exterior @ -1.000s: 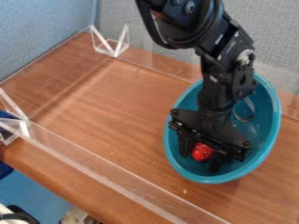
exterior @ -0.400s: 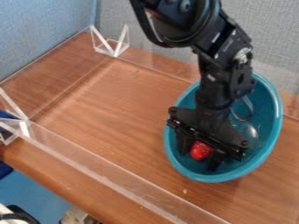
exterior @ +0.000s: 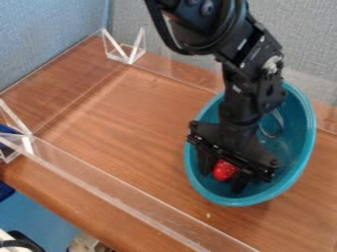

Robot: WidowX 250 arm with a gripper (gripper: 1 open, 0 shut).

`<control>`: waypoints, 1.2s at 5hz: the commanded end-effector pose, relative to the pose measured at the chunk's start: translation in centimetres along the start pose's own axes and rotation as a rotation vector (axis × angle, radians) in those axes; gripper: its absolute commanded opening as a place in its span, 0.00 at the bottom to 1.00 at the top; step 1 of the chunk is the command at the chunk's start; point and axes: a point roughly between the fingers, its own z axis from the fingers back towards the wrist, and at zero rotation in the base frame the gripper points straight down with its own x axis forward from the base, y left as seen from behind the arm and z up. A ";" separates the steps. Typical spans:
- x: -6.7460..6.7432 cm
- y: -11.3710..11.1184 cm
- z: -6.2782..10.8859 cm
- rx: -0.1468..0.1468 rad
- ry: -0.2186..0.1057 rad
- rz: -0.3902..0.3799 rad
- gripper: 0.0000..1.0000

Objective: Remove the strawberry from inside the blue bowl and put it on the table

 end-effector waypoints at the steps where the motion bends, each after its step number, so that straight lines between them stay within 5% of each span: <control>1: 0.6 0.5 1.0 -0.007 -0.044 0.016 0.00; 6: 0.2 0.9 1.2 0.004 -0.044 -0.006 0.00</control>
